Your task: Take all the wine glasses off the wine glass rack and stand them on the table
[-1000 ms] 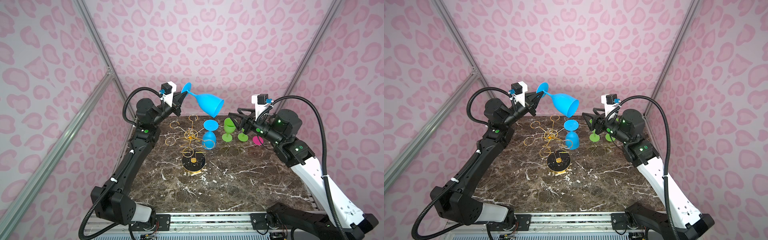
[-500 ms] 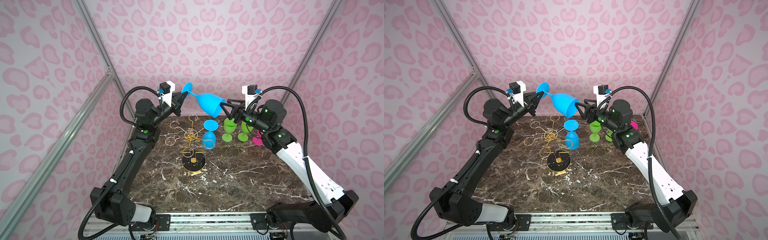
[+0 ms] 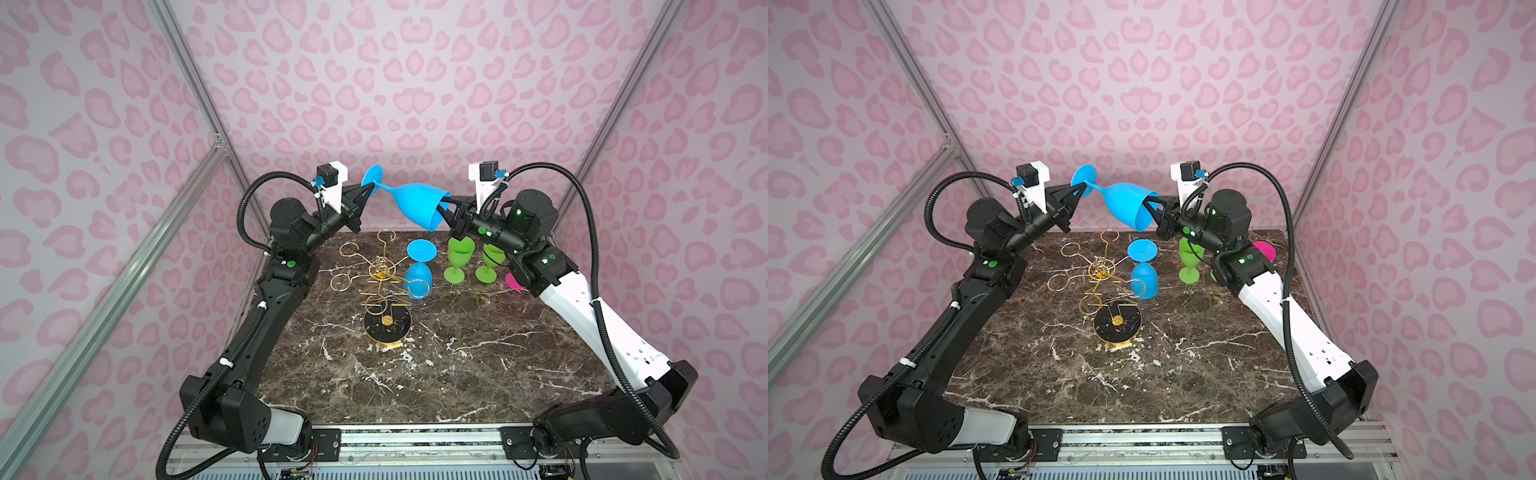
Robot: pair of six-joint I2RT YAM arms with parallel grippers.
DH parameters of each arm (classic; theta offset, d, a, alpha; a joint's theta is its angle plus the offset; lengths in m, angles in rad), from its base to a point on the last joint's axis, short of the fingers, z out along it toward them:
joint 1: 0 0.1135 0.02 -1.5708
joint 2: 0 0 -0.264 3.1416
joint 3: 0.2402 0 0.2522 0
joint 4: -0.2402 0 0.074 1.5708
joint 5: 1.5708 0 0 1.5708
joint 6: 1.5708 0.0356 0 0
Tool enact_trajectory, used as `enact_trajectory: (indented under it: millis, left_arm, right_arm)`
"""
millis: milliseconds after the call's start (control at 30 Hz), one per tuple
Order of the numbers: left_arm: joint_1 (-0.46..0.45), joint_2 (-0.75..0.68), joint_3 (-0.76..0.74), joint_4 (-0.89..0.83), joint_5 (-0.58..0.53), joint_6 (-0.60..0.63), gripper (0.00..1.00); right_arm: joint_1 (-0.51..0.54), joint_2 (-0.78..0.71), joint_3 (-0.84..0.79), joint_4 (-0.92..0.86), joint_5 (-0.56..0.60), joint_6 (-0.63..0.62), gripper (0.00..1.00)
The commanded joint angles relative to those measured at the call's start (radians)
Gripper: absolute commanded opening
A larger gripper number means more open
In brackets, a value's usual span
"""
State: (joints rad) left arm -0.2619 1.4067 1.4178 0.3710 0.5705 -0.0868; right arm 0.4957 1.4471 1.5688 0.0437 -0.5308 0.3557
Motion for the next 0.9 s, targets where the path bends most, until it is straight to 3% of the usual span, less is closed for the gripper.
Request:
enact_trajectory:
  millis: [0,33,133,167,200,300,533,733,867]
  left_arm:
    - [0.001,0.000,0.007,0.045,0.028,-0.031,0.03]
    - [0.000,0.001,0.008,0.045,0.025,-0.035,0.05]
    - [0.001,-0.001,0.009,0.035,0.006,-0.039,0.34]
    - [0.002,-0.003,0.008,0.029,-0.009,-0.037,0.48]
    - [0.003,-0.007,0.006,0.024,-0.023,-0.033,0.71]
    - [0.012,-0.027,-0.006,0.007,-0.116,-0.041,0.99]
    - [0.080,-0.138,-0.108,0.029,-0.292,-0.162,0.97]
    - [0.090,-0.280,-0.239,0.056,-0.350,-0.092,0.97]
    - [0.092,-0.379,-0.310,0.009,-0.402,-0.070,0.97]
  right_arm:
    - [0.007,-0.014,0.005,0.005,0.002,0.004,0.00]
    - [0.008,-0.023,0.005,-0.002,0.008,0.002,0.00]
    - [0.009,-0.057,0.021,-0.064,0.051,-0.016,0.00]
    - [0.007,-0.073,0.033,-0.103,0.077,-0.032,0.00]
    - [-0.001,-0.089,0.053,-0.153,0.105,-0.053,0.00]
    - [-0.065,-0.137,0.110,-0.288,0.137,-0.072,0.00]
    - [-0.212,-0.274,0.160,-0.680,0.282,-0.166,0.00]
    - [-0.244,-0.358,0.172,-1.055,0.396,-0.215,0.00]
    - [-0.244,-0.393,0.095,-1.196,0.442,-0.210,0.00]
